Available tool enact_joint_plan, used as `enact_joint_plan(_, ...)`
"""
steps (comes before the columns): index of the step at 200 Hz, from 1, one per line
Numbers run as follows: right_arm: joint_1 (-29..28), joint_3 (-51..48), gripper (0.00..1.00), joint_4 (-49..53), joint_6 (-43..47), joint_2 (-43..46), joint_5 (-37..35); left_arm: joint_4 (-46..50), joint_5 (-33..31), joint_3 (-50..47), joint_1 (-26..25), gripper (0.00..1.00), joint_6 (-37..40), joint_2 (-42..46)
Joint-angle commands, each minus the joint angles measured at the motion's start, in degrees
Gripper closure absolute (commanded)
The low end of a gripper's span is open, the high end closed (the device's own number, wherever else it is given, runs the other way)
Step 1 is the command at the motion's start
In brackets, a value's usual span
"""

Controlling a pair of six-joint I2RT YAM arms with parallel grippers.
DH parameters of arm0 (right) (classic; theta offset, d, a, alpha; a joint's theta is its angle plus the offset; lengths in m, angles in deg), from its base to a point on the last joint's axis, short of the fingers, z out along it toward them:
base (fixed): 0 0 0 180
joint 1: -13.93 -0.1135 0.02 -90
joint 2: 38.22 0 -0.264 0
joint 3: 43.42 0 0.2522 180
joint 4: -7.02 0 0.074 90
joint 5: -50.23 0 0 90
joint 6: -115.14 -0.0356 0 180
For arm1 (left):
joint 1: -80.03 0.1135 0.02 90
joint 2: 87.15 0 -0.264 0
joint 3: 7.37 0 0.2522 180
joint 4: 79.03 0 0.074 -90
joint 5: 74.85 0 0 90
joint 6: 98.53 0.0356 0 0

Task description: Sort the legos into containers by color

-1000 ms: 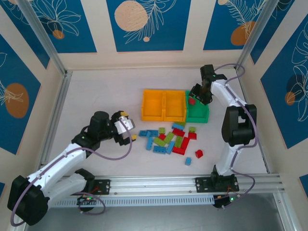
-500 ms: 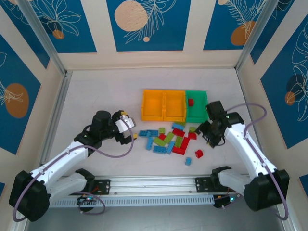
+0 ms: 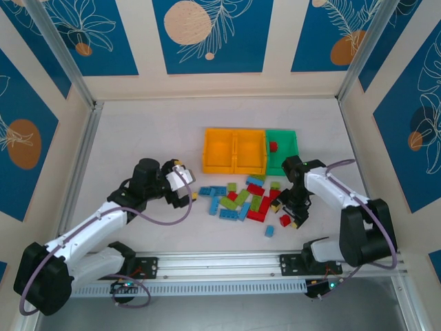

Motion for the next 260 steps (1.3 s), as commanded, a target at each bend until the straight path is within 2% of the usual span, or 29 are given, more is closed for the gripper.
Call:
enact_joint_plan(1,-0.2,-2.1,0.28,-4.3,0.4,-2.8,1.1,0.6,7.2,-0.2,-0.4,0.0,1.9,1.4)
enact_joint_plan(21,-0.4,-2.8,0.35,-5.7,-0.2,-5.1,0.3,-0.3,9.9,-0.8,-0.4,0.0,1.9,1.6)
enact_joint_plan(55,-0.5,-2.9,0.44,-5.5,-1.0,-5.1,-2.9,0.3,8.8,-0.6,-0.4,0.0,2.6,1.5)
enact_joint_plan(70,-0.3,-3.4,0.56,-5.9,-1.0,-4.4,-3.7,0.5,8.2,-0.6,-0.4,0.0,3.0,1.7)
enact_joint_plan(86,0.1,-3.4,0.73,-5.7,-0.1,-2.5,-3.4,0.7,7.7,-0.6,-0.4,0.0,3.2,1.7)
enact_joint_plan(99,0.4,-1.8,0.79,-3.9,0.5,0.2,-4.2,0.9,7.2,-0.5,-0.4,0.0,3.3,1.7)
enact_joint_plan(133,1.7,8.4,0.8,2.1,2.5,8.7,-10.0,0.8,6.1,-0.4,-0.4,0.0,3.3,1.5)
enact_joint_plan(161,3.0,17.9,0.81,-6.1,9.0,9.0,-16.2,0.8,5.9,-0.3,-0.4,0.0,3.3,1.3)
enact_joint_plan(180,4.8,23.2,0.81,-12.4,15.1,2.3,-13.8,0.7,5.3,-0.4,-0.4,0.0,3.3,0.9)
enact_joint_plan(222,8.1,35.5,0.79,-14.7,21.0,-18.2,-4.8,1.5,2.5,-0.4,-0.5,0.0,3.9,1.8)
enact_joint_plan(242,7.9,40.3,0.69,-13.8,21.2,-24.6,-3.0,2.0,1.1,-0.2,-0.5,0.0,3.6,2.1)
enact_joint_plan(260,8.1,43.0,0.57,-12.7,20.5,-26.3,-3.2,2.4,0.9,1.2,-0.5,0.0,0.5,1.4)
